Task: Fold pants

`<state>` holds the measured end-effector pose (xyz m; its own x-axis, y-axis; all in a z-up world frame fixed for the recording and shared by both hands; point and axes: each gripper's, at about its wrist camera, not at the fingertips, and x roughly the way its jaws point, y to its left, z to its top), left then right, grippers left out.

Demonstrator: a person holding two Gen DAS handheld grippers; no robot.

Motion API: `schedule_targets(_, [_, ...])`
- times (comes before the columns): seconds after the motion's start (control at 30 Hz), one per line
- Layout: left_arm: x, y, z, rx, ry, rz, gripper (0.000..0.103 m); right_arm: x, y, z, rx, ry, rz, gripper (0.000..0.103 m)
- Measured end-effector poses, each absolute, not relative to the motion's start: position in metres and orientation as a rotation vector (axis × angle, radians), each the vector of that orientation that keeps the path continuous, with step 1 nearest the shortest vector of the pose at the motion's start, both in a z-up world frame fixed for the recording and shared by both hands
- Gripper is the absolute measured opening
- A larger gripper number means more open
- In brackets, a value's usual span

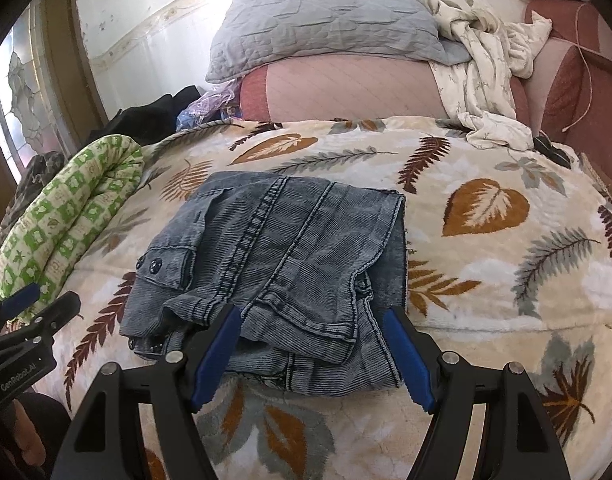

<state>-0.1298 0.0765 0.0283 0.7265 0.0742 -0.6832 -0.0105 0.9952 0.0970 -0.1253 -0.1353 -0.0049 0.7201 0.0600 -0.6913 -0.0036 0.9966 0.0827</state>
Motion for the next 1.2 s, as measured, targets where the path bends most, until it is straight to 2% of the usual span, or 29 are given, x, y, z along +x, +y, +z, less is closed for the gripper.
schedule_targets(1.07, [-0.136, 0.076, 0.038, 0.071, 0.714, -0.003, 0.084, -0.132, -0.128, 0.003, 0.064, 0.701, 0.079, 0.078])
schedule_targets(1.2, [-0.137, 0.077, 0.041, 0.066, 0.705, 0.002, 0.084, -0.133, -0.128, 0.004, 0.063, 0.694, 0.077, 0.080])
